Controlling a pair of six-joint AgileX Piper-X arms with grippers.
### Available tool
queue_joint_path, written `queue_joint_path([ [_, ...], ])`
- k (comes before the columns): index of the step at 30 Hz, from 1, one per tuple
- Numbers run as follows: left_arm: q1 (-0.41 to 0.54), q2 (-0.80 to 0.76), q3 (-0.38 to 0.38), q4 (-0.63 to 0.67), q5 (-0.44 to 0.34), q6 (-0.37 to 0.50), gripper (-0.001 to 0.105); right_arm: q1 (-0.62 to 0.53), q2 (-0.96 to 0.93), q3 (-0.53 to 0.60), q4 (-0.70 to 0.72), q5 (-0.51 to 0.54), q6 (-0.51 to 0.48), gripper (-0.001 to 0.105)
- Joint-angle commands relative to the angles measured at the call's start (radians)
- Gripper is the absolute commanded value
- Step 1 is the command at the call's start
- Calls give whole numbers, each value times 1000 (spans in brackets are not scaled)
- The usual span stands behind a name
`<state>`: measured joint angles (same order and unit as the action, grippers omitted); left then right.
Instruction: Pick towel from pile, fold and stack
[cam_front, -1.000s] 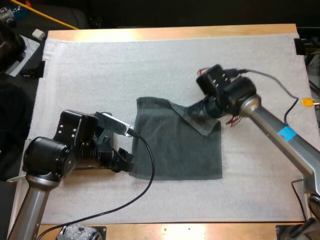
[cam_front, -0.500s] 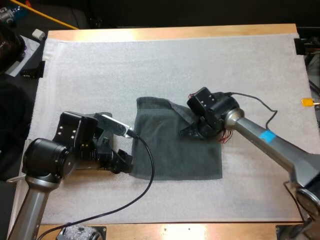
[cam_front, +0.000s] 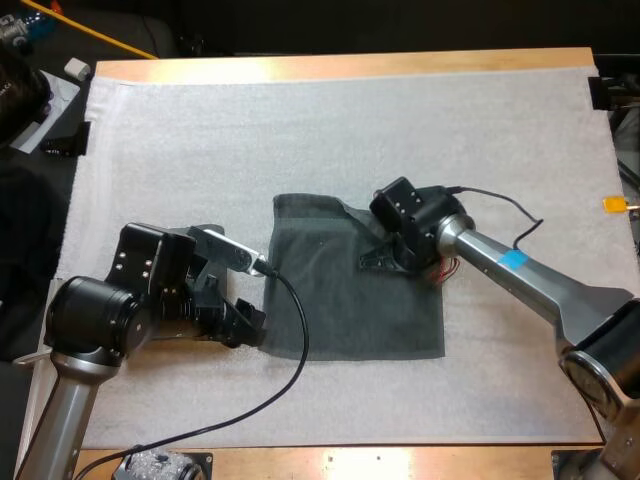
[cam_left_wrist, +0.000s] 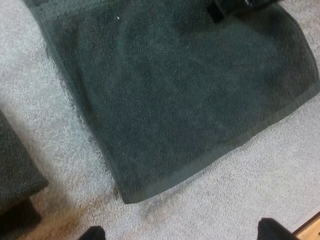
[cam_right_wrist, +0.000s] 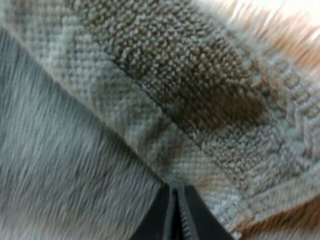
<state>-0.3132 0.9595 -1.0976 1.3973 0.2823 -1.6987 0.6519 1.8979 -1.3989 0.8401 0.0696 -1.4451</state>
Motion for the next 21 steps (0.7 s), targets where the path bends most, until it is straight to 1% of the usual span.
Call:
queue_joint_path([
  [1,-2,-1,-3,3,1,-7,58,-12,-1,-8,-28,29,17,0],
  [2,-3,-1,-1,2,-1,-6,58,-7,-4,-6,-31,27,14,1],
  [7,-2,-2,-2,8,3,-7,58,-34,4,-15,-161,148,93,0],
  [10,-2,-4,-1,11,2,-8,58,-64,6,-31,-216,189,119,0],
  [16,-2,-5,-1,13,4,-7,58,-127,7,-86,-294,230,129,0],
  [21,-2,-4,0,15,4,-7,58,-160,-4,-132,-296,241,120,0],
])
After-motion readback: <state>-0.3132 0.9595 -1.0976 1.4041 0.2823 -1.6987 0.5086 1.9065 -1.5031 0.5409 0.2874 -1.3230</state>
